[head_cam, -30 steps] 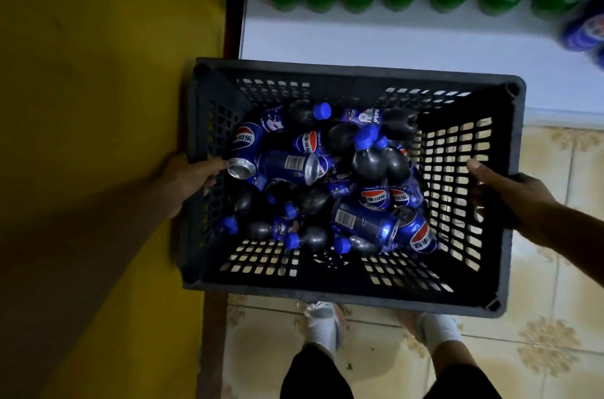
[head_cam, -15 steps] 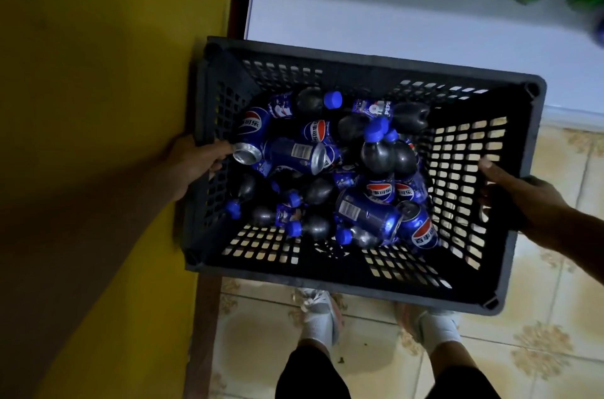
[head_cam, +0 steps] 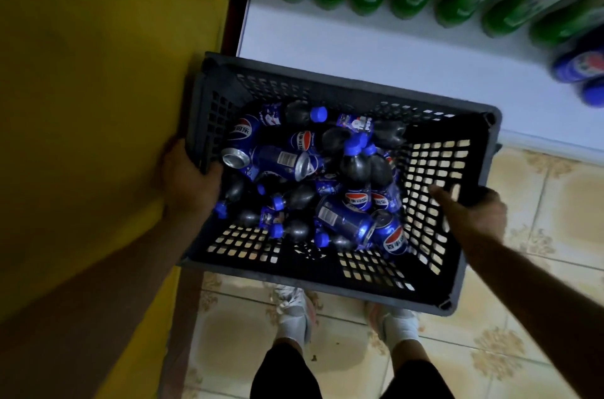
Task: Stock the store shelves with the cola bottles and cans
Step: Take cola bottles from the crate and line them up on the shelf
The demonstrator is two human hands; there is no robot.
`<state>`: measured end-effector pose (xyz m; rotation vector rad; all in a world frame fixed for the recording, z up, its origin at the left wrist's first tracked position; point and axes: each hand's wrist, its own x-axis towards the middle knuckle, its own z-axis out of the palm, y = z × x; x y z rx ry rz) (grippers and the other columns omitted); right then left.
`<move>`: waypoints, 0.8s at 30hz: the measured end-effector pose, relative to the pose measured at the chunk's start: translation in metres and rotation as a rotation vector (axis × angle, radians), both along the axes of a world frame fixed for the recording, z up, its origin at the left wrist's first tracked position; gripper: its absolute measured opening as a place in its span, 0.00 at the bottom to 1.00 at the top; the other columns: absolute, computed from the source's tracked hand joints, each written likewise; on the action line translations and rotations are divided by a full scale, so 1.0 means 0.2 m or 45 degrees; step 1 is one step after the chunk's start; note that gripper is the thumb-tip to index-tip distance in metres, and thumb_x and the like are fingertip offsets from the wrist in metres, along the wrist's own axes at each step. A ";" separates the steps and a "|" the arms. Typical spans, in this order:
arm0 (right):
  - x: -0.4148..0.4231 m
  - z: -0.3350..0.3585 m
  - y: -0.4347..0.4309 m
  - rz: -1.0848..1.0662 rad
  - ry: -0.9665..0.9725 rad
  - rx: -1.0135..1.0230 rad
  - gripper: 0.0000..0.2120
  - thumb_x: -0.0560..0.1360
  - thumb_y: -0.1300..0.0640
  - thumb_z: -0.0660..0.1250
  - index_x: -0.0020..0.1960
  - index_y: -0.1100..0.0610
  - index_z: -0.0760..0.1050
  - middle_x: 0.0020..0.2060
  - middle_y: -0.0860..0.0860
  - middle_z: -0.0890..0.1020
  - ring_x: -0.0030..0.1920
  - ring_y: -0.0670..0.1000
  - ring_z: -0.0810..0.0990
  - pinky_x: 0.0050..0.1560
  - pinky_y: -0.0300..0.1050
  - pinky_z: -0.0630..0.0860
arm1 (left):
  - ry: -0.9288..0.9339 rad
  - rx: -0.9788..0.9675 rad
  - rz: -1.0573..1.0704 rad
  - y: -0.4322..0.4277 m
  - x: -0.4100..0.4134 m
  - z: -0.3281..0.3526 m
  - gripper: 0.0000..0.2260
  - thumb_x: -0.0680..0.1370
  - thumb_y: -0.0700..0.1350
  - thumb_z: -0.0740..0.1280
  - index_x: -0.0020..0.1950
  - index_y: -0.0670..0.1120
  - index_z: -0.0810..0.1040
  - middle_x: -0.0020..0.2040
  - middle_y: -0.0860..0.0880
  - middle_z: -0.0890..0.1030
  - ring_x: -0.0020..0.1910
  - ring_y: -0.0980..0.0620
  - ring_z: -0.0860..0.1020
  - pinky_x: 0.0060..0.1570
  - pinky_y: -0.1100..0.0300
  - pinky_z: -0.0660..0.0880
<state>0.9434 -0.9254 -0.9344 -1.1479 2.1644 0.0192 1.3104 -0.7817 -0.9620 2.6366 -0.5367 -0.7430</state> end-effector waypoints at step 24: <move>0.43 -0.30 0.04 0.794 -0.109 0.112 0.33 0.66 0.42 0.75 0.63 0.53 0.65 0.52 0.53 0.79 0.45 0.52 0.77 0.39 0.42 0.72 | 0.999 -0.300 0.012 -0.17 -0.97 -0.27 0.40 0.67 0.41 0.78 0.73 0.50 0.62 0.57 0.56 0.76 0.59 0.55 0.74 0.56 0.64 0.69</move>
